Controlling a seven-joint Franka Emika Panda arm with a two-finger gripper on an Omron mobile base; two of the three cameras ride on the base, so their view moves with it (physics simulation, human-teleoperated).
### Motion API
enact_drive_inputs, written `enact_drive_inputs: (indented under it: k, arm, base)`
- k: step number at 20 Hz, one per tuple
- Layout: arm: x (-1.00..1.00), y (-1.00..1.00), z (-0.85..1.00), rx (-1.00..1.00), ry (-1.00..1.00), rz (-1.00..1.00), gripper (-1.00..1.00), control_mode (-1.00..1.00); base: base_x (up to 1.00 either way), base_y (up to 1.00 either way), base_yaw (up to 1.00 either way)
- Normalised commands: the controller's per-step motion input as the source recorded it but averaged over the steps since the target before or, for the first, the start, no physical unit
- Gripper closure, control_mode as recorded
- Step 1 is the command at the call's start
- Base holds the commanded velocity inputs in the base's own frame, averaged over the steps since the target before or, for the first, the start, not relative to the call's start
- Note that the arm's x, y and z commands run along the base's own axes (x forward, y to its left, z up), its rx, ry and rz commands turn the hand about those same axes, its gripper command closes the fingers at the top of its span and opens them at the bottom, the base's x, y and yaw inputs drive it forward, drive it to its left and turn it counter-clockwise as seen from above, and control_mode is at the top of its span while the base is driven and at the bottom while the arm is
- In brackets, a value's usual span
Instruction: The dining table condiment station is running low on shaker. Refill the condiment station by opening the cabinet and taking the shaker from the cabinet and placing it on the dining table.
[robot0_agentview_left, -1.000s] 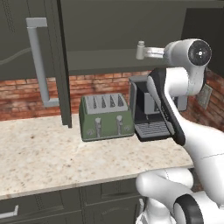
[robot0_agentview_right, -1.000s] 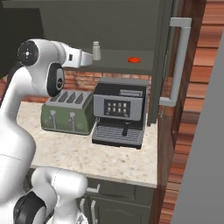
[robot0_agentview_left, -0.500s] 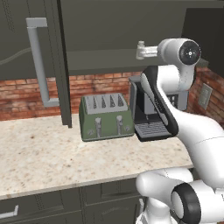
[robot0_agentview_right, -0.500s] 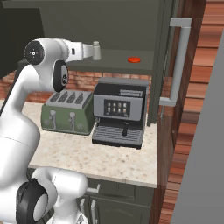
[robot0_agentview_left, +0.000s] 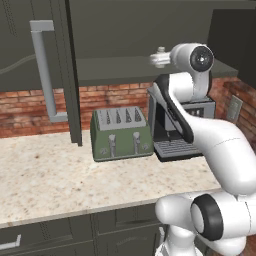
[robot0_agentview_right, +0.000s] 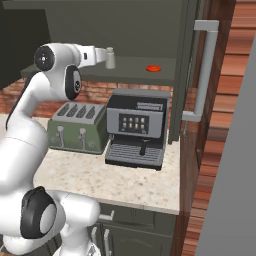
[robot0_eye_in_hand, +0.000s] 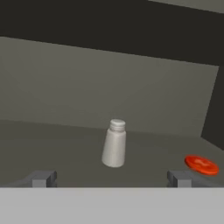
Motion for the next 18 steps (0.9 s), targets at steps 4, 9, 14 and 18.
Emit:
enact_drive_inputs:
  k: [4,9,14,18]
  arm:
    - [0.29,0.00,-0.24,0.00,0.00,0.00,-1.00,-1.00]
    - [0.26,0.00,-0.09,0.00,0.00,0.00,-1.00,-1.00]
    - [0.22,0.00,0.00,0.00,0.00,0.00,-1.00,-1.00]
    - [0.39,0.00,0.00,0.00,0.00,0.00,-1.00,-1.00]
  base:
    - [0.00,0.00,0.00]
    - [0.00,0.00,0.00]
    - [0.00,0.00,0.00]
    - [0.00,0.00,0.00]
